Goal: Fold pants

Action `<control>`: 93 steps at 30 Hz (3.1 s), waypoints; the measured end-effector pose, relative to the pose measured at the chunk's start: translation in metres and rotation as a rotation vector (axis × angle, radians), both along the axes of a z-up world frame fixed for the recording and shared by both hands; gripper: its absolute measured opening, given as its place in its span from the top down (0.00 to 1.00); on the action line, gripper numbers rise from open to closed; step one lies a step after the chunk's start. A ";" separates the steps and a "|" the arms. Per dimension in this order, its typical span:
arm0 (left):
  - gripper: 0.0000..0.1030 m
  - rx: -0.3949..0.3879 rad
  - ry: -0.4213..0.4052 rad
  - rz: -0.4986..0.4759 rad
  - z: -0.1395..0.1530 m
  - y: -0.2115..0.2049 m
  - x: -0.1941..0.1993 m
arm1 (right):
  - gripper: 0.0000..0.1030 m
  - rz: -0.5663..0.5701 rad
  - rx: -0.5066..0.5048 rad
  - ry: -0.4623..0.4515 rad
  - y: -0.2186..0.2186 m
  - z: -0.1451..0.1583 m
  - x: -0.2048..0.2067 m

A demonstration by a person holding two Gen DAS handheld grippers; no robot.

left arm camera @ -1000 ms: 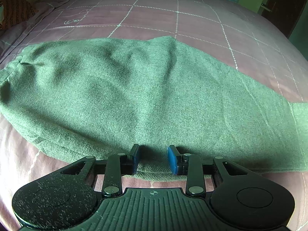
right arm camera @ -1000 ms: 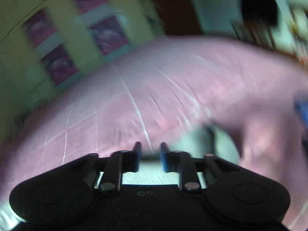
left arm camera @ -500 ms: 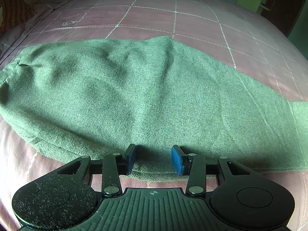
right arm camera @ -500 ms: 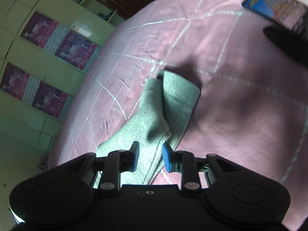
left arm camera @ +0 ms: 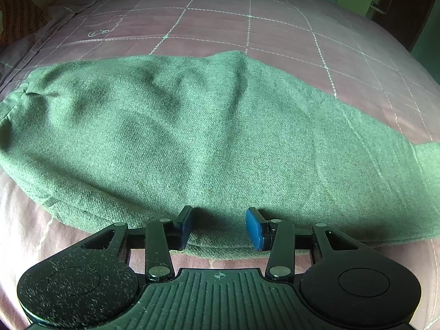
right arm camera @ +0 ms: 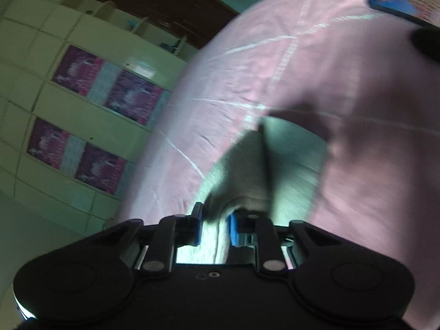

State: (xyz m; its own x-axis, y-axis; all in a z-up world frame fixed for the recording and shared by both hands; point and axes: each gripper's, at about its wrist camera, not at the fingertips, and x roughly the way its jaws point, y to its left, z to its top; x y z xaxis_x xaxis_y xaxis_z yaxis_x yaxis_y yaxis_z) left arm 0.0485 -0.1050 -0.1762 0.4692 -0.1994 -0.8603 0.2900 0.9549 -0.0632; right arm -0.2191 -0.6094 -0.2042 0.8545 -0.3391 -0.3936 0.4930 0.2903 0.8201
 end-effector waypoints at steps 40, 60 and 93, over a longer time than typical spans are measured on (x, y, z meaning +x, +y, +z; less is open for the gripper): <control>0.47 0.037 -0.032 -0.016 -0.003 -0.004 -0.004 | 0.84 -0.013 0.218 0.014 -0.027 -0.042 -0.019; 0.46 0.051 -0.081 -0.065 0.009 -0.011 -0.014 | 0.69 -0.102 -0.411 0.517 0.021 0.052 -0.009; 0.00 0.146 -0.062 -0.080 -0.021 -0.082 0.086 | 0.69 0.632 -0.747 0.864 0.106 -0.007 0.244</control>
State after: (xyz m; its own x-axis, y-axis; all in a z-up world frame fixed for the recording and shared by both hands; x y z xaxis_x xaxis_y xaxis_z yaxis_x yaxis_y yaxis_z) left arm 0.1342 -0.1869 -0.1971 0.5096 -0.1132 -0.8530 0.3649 0.9262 0.0951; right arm 0.0250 -0.5031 -0.2111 0.5125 -0.3484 -0.7848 0.3876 0.9094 -0.1506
